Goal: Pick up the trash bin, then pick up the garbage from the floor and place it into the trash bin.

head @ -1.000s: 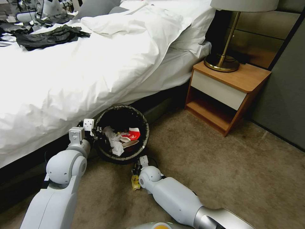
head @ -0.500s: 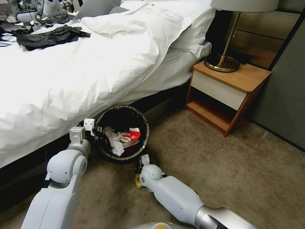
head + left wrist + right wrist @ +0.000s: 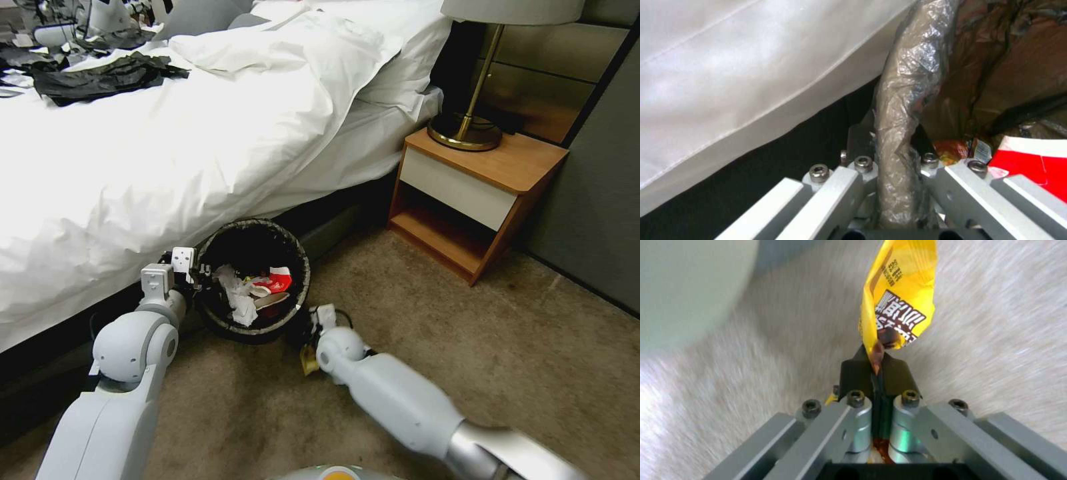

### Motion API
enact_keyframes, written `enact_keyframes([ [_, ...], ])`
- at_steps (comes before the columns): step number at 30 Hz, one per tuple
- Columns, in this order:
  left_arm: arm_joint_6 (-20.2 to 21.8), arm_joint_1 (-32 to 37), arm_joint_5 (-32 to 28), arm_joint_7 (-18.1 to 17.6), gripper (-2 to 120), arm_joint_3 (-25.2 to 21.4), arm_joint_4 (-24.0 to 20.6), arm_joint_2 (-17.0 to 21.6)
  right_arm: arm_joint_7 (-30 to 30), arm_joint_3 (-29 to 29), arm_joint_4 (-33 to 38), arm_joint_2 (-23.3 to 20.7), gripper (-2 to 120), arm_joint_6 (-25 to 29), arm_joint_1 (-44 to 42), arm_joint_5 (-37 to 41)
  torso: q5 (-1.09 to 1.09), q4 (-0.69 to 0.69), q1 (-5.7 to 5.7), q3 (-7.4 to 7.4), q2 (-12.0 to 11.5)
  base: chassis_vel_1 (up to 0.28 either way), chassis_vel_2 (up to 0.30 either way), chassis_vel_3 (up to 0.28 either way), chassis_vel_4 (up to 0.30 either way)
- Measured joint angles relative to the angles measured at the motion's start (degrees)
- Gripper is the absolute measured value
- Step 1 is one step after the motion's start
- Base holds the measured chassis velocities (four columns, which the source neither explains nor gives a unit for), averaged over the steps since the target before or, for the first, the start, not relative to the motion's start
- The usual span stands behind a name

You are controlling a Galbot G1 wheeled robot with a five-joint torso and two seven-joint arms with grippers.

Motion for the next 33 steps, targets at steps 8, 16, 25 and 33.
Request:
enact_keyframes([
  [8,0.0,-0.34,0.06,0.11,0,0.23,0.24,-0.23,3.32,7.66,14.24,-15.11,0,-1.58,-1.77,5.5,-0.01,-0.03,0.0,0.0,0.0,0.0,0.0,0.0,0.0],
  [16,0.0,-0.11,0.14,0.13,0,0.17,0.15,-0.23,3.25,22.16,31.75,-26.92,0,-0.73,-8.71,10.13,-0.01,-0.03,0.0,0.0,0.0,0.0,0.0,0.0,0.0],
  [25,-0.01,0.74,0.17,0.13,0,-0.1,-0.38,0.07,3.95,33.07,45.98,-31.19,0,-0.89,-5.73,19.4,-0.02,-0.02,0.0,0.0,0.0,0.0,0.0,0.0,0.0],
  [33,-0.02,0.83,0.18,0.12,0,-0.07,-0.5,0.05,3.71,28.75,48.25,-30.08,0,-0.95,3.7,22.36,-0.03,0.0,0.0,0.0,0.0,0.0,0.0,0.0,0.0],
])
